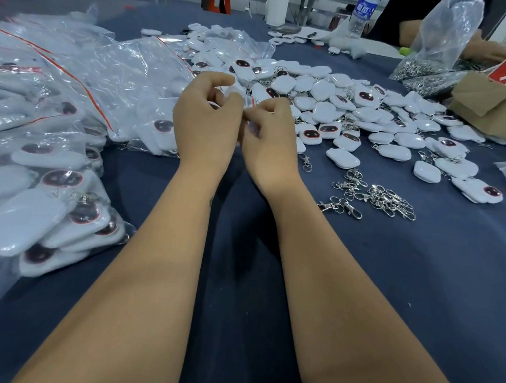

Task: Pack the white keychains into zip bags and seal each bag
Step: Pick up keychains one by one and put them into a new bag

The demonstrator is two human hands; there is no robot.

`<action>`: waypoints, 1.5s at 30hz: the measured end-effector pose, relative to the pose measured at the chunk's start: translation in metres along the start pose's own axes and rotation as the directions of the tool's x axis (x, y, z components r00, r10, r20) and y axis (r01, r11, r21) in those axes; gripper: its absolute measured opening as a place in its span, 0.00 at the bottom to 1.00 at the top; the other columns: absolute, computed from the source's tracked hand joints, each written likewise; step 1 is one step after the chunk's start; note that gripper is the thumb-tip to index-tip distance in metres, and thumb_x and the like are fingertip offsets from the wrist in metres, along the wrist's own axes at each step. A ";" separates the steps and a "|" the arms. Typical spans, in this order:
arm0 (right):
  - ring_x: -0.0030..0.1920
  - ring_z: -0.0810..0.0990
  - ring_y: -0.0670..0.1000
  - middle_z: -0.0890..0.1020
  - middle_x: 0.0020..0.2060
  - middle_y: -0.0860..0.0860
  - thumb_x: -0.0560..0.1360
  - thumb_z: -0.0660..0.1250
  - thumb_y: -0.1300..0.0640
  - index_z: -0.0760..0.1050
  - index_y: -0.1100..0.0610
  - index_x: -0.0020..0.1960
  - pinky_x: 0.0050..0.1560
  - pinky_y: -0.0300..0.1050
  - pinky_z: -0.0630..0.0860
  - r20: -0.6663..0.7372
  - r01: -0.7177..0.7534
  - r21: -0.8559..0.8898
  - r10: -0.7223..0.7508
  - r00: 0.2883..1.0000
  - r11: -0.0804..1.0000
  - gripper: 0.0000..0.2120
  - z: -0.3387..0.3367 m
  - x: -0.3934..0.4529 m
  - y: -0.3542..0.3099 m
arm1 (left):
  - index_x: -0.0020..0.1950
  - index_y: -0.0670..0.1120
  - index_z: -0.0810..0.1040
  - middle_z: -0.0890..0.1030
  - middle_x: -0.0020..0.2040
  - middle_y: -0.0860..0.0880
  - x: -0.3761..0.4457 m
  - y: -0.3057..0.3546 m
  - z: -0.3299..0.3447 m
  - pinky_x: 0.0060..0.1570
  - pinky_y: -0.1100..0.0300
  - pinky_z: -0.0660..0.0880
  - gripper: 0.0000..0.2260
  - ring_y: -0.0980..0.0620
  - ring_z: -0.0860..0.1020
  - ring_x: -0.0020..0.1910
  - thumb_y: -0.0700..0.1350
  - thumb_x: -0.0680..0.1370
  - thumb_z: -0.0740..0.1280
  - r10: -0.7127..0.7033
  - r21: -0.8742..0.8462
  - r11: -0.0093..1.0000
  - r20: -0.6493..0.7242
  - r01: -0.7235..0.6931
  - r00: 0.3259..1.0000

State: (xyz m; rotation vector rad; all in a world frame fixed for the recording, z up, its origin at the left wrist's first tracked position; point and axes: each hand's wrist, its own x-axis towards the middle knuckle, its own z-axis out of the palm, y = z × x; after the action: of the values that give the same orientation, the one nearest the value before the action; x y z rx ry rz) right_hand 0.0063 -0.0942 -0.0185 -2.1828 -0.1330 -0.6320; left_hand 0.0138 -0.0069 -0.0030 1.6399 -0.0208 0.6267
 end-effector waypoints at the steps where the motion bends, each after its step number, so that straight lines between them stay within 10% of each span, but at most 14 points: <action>1: 0.56 0.74 0.54 0.71 0.54 0.53 0.77 0.64 0.62 0.81 0.60 0.50 0.57 0.51 0.72 -0.080 -0.052 0.014 0.053 0.995 0.999 0.07 -0.004 0.001 0.000 | 0.49 0.54 0.78 0.73 0.34 0.56 0.000 -0.002 0.000 0.38 0.63 0.73 0.09 0.59 0.72 0.32 0.41 0.73 0.65 -0.002 0.020 1.000 0.021 0.002 1.000; 6: 0.63 0.67 0.59 0.70 0.62 0.55 0.72 0.63 0.58 0.70 0.56 0.62 0.62 0.51 0.62 -0.211 -0.416 -0.340 0.362 0.908 0.844 0.19 -0.019 0.000 0.007 | 0.58 0.53 0.77 0.75 0.42 0.54 -0.002 -0.015 0.002 0.36 0.63 0.67 0.17 0.54 0.74 0.40 0.39 0.71 0.68 0.011 0.332 0.939 0.247 -0.095 0.969; 13: 0.63 0.70 0.58 0.77 0.60 0.54 0.77 0.60 0.58 0.70 0.57 0.64 0.63 0.52 0.66 -0.149 -0.378 -0.377 0.347 0.926 0.846 0.15 -0.022 0.000 0.011 | 0.63 0.48 0.77 0.77 0.58 0.43 0.000 -0.021 -0.003 0.42 0.54 0.65 0.21 0.41 0.74 0.58 0.34 0.72 0.63 0.023 0.628 0.763 0.212 -0.155 0.977; 18: 0.40 0.75 0.46 0.77 0.38 0.45 0.82 0.58 0.54 0.74 0.55 0.49 0.43 0.44 0.70 -0.228 -0.351 0.206 0.394 0.891 0.913 0.08 -0.020 0.003 0.005 | 0.60 0.48 0.75 0.78 0.52 0.47 -0.003 -0.012 0.003 0.43 0.56 0.66 0.13 0.47 0.74 0.51 0.41 0.76 0.61 0.099 0.499 0.849 0.174 -0.174 0.980; 27: 0.29 0.77 0.50 0.78 0.38 0.57 0.80 0.61 0.64 0.71 0.61 0.50 0.30 0.39 0.76 0.202 -0.391 0.882 0.539 0.818 0.263 0.01 -0.016 0.011 0.002 | 0.36 0.53 0.75 0.75 0.31 0.56 -0.003 -0.009 0.008 0.33 0.62 0.69 0.13 0.57 0.74 0.33 0.35 0.71 0.59 -0.138 0.289 0.955 0.213 0.072 0.967; 35: 0.27 0.65 0.46 0.69 0.28 0.49 0.75 0.67 0.67 0.67 0.55 0.33 0.29 0.37 0.64 0.147 -0.415 0.759 0.490 0.859 0.501 0.16 -0.014 0.011 0.009 | 0.37 0.53 0.77 0.80 0.37 0.49 -0.004 -0.014 0.009 0.45 0.55 0.76 0.14 0.46 0.77 0.40 0.37 0.72 0.58 -0.251 0.131 0.964 0.161 0.231 0.955; 45: 0.37 0.77 0.48 0.80 0.39 0.54 0.79 0.63 0.67 0.77 0.63 0.51 0.36 0.39 0.73 0.200 -0.395 0.586 0.346 0.917 0.708 0.05 -0.005 0.009 0.008 | 0.42 0.38 0.78 0.75 0.35 0.47 -0.007 -0.014 0.019 0.38 0.54 0.68 0.09 0.49 0.69 0.35 0.41 0.74 0.60 -0.262 -0.006 0.964 0.162 0.266 0.951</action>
State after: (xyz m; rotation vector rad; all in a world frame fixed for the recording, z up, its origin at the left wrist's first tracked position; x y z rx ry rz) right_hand 0.0141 -0.1037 -0.0172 -1.5205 0.0615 -0.2175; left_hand 0.0201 -0.0241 -0.0188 1.6272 0.0721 0.2882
